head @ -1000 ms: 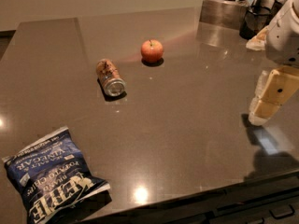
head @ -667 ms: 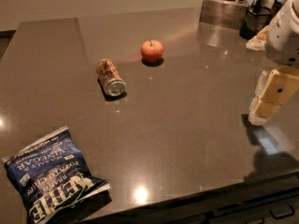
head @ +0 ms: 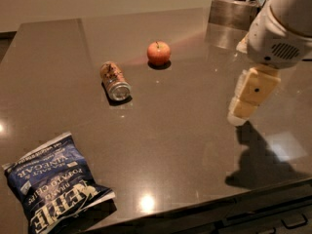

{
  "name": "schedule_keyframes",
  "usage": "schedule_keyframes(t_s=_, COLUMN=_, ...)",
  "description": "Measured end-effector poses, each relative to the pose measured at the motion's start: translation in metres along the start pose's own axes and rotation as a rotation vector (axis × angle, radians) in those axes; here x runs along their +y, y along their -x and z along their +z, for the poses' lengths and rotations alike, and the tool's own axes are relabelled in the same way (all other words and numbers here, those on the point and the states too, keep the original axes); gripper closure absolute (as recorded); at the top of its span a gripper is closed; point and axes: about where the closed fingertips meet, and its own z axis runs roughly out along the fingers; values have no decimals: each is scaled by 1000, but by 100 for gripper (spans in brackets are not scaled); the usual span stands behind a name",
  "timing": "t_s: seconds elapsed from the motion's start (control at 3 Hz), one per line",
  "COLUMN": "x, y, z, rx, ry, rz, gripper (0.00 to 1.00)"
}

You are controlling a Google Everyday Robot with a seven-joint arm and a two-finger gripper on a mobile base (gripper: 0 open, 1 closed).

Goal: Place orange can upright

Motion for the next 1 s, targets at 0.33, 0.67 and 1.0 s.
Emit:
schedule_keyframes(t_s=0.33, x=-3, y=24, z=13, rx=4, ry=-1, rz=48, gripper=0)
schedule_keyframes(t_s=0.67, x=-6, y=42, z=23, rx=11, ry=-38, rz=119, gripper=0)
schedule_keyframes(t_s=1.0, x=-19, y=68, z=42, rx=52, ry=-118, rz=221, gripper=0)
